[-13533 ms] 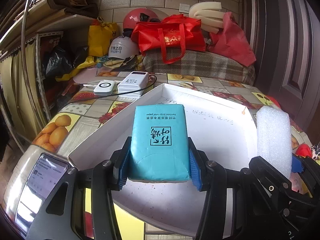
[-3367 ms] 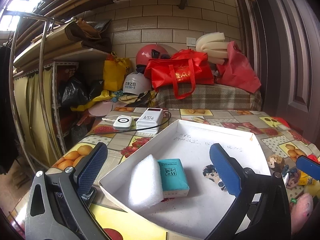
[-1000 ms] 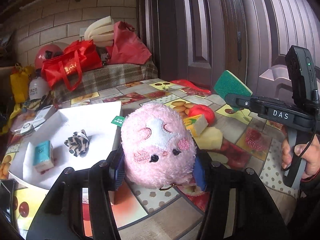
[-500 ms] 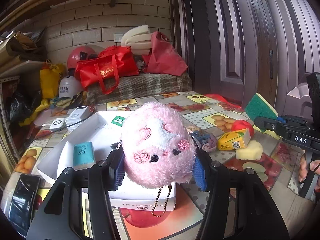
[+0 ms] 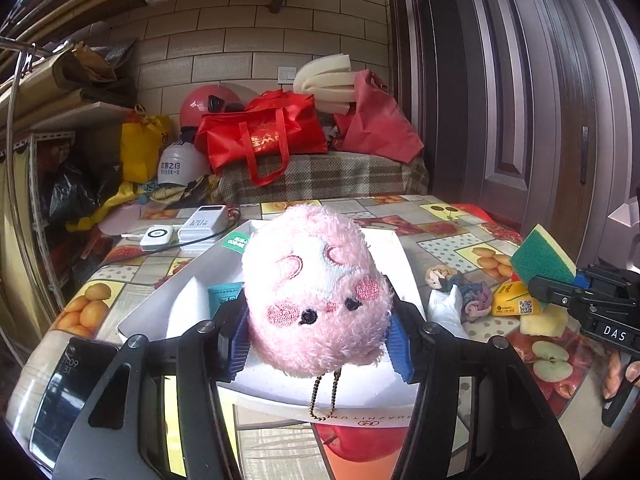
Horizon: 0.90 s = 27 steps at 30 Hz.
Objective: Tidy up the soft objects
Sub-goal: 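Carry the pink plush and the sponge over the white box with both tools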
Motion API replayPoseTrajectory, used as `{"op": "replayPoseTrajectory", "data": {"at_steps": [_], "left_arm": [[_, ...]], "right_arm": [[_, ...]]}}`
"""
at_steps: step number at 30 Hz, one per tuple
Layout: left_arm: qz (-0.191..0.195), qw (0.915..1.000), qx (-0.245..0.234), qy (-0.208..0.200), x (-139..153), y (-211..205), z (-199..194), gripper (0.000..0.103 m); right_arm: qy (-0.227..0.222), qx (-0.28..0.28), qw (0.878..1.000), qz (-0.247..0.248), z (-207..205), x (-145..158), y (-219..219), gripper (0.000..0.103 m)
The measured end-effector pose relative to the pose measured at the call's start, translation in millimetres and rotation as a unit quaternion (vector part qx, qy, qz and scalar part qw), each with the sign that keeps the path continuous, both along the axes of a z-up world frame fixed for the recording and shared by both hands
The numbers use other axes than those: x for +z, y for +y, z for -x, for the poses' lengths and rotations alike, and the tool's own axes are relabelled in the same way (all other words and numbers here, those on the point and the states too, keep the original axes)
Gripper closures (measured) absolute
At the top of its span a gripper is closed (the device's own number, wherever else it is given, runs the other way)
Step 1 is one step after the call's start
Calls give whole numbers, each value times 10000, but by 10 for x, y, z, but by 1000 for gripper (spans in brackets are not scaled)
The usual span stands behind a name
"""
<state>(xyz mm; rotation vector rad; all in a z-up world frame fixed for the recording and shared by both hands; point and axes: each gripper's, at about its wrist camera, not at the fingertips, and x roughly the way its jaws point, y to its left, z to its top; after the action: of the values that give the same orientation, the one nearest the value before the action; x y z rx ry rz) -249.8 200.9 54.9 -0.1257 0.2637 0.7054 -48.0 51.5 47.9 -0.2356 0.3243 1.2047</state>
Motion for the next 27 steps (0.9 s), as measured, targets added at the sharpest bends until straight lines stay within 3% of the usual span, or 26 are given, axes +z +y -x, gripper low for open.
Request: {"op": "replayPoseTrajectory", "data": {"at_steps": [14,27], "left_arm": [[75,9994,331,64,-22,268,-57,47],[102,9990,424,90,-37,387,-117,47]], "right_arm": [[-130,280,9994,160,184,-9,366,76],[176,456,9985,230,270,-23,701,75]]}}
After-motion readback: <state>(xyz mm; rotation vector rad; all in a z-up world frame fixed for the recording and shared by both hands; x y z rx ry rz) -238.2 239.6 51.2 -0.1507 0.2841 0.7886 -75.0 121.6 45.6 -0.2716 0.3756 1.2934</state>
